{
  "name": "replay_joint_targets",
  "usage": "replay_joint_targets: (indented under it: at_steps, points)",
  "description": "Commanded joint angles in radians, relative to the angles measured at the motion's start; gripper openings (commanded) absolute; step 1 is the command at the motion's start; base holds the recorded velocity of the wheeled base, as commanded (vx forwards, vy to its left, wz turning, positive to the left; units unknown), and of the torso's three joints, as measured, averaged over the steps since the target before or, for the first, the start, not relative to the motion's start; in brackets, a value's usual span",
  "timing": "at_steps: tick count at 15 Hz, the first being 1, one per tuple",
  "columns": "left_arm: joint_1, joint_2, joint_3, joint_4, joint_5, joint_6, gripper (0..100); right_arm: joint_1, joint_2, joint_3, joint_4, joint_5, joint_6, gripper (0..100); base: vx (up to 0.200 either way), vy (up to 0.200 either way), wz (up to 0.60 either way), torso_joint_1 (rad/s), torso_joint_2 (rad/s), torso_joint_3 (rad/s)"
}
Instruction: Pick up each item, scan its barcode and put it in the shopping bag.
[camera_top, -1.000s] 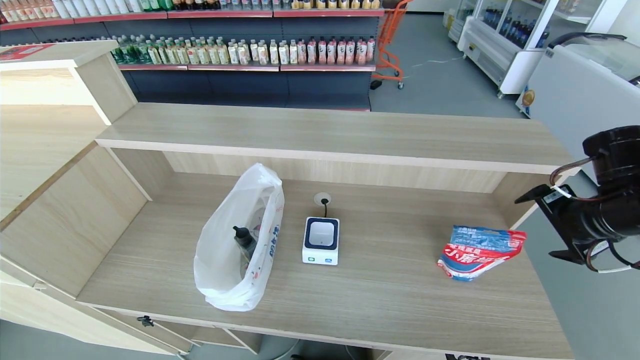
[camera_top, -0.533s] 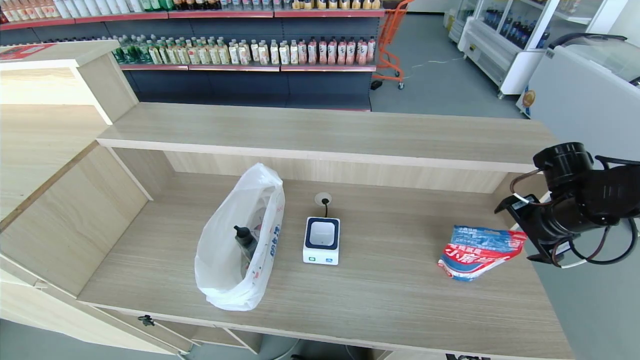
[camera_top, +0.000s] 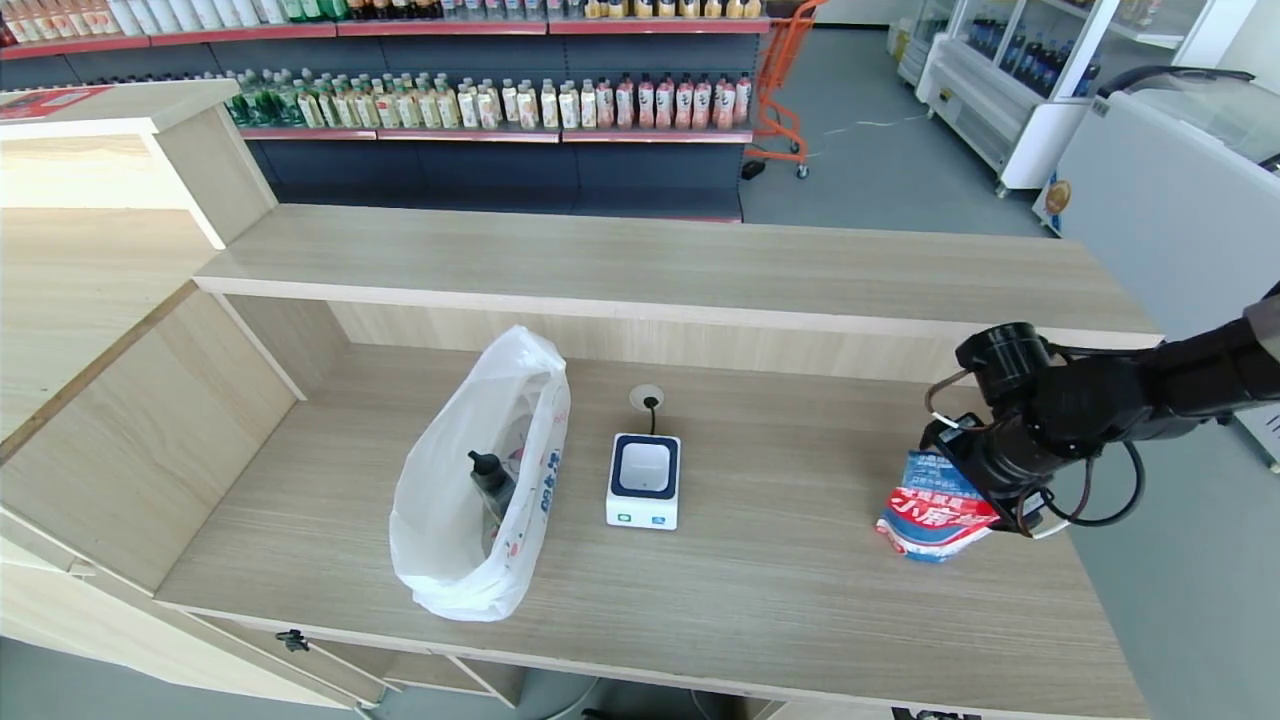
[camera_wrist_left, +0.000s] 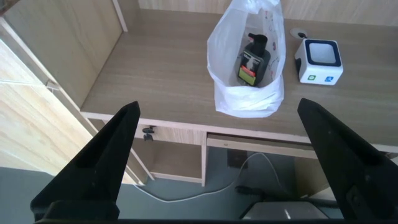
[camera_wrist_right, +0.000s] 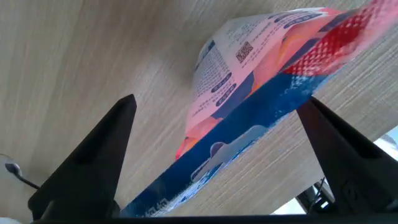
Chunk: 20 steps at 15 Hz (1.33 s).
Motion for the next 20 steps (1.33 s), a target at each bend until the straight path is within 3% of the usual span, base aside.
replay_joint_targets:
  at_steps: [1, 5, 6, 11, 15, 16, 17, 18, 20]
  points:
    - [0.000, 0.000, 0.000, 0.000, 0.000, 0.000, 100, 0.046, 0.092, -0.012, 0.001, -0.040, -0.022, 100, 0.000, 0.000, 0.00, 0.000, 0.00, 0.000]
    - [0.000, 0.000, 0.000, 0.000, 0.000, 0.000, 100, 0.070, 0.158, -0.009, -0.048, -0.117, -0.033, 100, 0.000, 0.000, 0.00, 0.000, 0.00, 0.000]
    - [0.000, 0.000, 0.000, 0.000, 0.000, 0.001, 100, 0.070, 0.161, -0.002, -0.068, -0.137, -0.046, 0, 0.000, 0.000, 0.00, 0.000, 0.00, 0.000]
    - [0.000, 0.000, -0.001, 0.000, 0.000, 0.000, 100, 0.070, 0.158, 0.055, -0.109, -0.212, -0.230, 0, 0.000, 0.000, 0.00, 0.000, 0.00, 0.000]
    - [0.000, 0.000, 0.000, 0.000, -0.001, 0.000, 100, 0.079, 0.025, 0.144, -0.208, -0.175, -0.395, 0, 0.000, 0.000, 0.00, 0.000, 0.00, 0.000]
    - [0.000, 0.000, 0.000, 0.000, -0.001, 0.000, 100, 0.075, -0.074, 0.198, -0.231, -0.090, -0.484, 0, 0.000, 0.000, 0.00, 0.000, 0.00, 0.000]
    - [0.000, 0.000, 0.000, 0.000, 0.000, 0.000, 100, 0.056, -0.193, 0.282, -0.272, 0.079, -0.597, 0, 0.000, 0.000, 0.00, 0.000, 0.00, 0.000]
    - [0.000, 0.000, 0.000, 0.000, 0.000, 0.000, 100, 0.009, -0.307, 0.376, -0.329, 0.282, -0.712, 0, 0.000, 0.000, 0.00, 0.000, 0.00, 0.000]
    - [0.000, 0.000, -0.001, 0.000, 0.000, 0.000, 100, -0.129, -0.471, 0.564, -0.456, 0.815, -1.017, 0, 0.000, 0.000, 0.00, 0.000, 0.00, 0.000]
